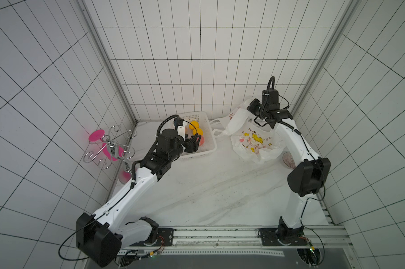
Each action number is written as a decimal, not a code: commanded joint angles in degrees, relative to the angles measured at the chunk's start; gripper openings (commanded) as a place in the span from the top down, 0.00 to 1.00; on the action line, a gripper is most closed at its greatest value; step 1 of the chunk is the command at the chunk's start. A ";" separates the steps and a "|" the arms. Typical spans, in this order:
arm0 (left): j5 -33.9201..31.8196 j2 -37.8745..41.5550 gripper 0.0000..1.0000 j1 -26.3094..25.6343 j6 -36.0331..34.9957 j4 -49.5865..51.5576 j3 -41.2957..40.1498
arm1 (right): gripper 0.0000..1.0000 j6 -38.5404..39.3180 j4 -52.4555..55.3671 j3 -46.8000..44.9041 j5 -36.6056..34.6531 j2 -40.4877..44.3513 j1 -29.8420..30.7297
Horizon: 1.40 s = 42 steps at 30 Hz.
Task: Place the peach into a plastic bag & tie a knot
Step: Pick up the plastic bag at the center of the board, then adjust the plastic bag at the center of the board.
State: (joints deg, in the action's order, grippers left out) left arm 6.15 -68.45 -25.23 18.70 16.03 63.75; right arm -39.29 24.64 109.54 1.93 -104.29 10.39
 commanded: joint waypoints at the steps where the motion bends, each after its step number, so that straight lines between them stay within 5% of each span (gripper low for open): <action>1: 5.92 0.53 0.25 2.45 1.58 2.75 2.57 | 1.00 0.48 -1.13 -8.55 5.97 9.99 -2.86; 7: 14.52 1.03 0.32 5.85 7.50 -2.97 -2.07 | 1.00 -1.35 -10.48 -26.06 24.25 26.05 -4.38; 13: 12.92 3.01 0.20 6.20 7.38 -2.76 -6.00 | 1.00 -7.87 -13.77 -43.76 40.05 35.88 -5.26; 18: 5.06 3.05 0.18 5.21 4.47 -2.40 -9.71 | 1.00 -2.34 -2.80 -54.68 36.77 39.42 -14.14; 23: -2.84 0.31 0.18 -1.59 1.70 -3.62 -13.25 | 1.00 13.07 13.86 -50.72 17.52 35.99 -15.67; 28: -0.87 -2.08 0.14 -5.90 -0.26 -1.01 -15.74 | 1.00 14.24 15.41 -48.96 18.78 29.36 -15.07; 33: -1.33 -5.19 0.12 -6.79 3.54 1.88 -18.91 | 1.00 14.85 16.78 -48.22 12.07 29.19 -14.70; 42: -4.62 -10.34 0.13 -10.40 4.55 -11.70 -23.87 | 1.00 14.15 16.46 -48.48 13.17 28.92 -14.26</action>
State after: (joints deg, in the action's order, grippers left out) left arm 4.32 -78.76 -34.35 23.64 11.29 40.62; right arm -25.87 39.66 58.65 16.16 -76.01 -4.45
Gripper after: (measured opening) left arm 0.870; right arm 0.046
